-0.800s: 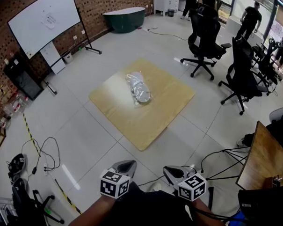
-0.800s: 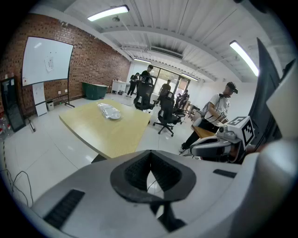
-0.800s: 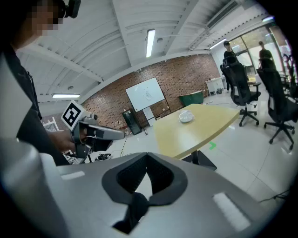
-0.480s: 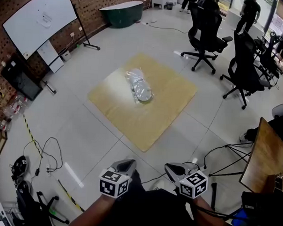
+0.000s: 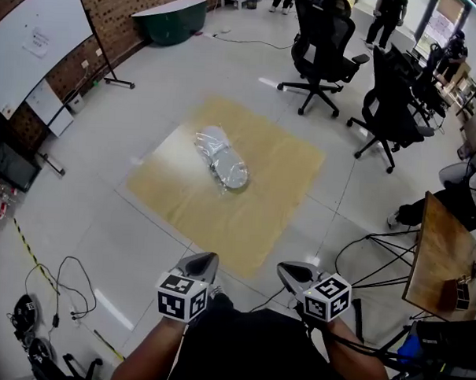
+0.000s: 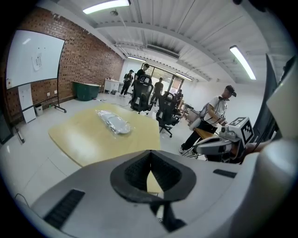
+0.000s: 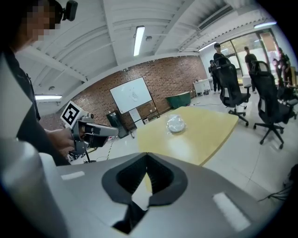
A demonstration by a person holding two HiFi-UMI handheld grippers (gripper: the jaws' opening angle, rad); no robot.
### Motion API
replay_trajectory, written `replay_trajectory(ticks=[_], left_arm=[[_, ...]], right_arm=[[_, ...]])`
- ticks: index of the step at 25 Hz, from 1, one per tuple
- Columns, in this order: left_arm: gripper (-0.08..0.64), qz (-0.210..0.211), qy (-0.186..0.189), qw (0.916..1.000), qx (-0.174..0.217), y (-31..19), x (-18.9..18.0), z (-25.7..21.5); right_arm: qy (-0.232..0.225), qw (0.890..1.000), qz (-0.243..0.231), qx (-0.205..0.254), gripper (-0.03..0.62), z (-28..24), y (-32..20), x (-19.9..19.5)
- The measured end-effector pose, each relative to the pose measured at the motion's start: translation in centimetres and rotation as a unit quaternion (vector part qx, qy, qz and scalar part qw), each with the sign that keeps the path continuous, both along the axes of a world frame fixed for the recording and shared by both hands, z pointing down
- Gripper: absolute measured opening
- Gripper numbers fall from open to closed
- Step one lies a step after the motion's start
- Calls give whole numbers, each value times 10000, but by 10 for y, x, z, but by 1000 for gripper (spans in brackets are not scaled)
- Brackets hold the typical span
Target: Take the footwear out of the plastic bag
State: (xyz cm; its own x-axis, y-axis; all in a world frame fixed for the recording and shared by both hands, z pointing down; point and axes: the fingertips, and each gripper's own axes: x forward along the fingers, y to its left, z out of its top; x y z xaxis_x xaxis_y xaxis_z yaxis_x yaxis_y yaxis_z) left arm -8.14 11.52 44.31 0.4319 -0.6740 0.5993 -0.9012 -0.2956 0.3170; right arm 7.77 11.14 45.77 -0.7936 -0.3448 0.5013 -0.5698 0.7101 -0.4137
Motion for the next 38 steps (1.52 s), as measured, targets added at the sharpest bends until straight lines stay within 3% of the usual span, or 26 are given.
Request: replay_trajectory(ticks=[6,9,16,22,27,32,38], left_arm=[[8,372,190,9991,-59,-48,-60,5],[8,668,25,9978,-20,-68,-80,13],[8,863,-28,9962,63,-101,-89,23],[8,903,-692,9930,306,-158,-93,28],[8,1242,-1398,9815,403,-224,-81,40],[8,1632,-1726,9713,117,-278,-55,74],[8,1957,-1876,9619,-354,-312,-32,126]], right_arm=[[98,9979,289,573,3,-15,-47,-37],[226,9962,530,647,3,-15,-73,-47],[615,9947,495,661,3,-6,-99,-61],[1301,9869,-111,945,33,21,-152,-75],[1816,9739,-575,1235,56,58,-216,-93],[2082,9657,-799,1327,109,98,-267,-105],[2358,9528,-1273,1424,143,134,-281,-121]])
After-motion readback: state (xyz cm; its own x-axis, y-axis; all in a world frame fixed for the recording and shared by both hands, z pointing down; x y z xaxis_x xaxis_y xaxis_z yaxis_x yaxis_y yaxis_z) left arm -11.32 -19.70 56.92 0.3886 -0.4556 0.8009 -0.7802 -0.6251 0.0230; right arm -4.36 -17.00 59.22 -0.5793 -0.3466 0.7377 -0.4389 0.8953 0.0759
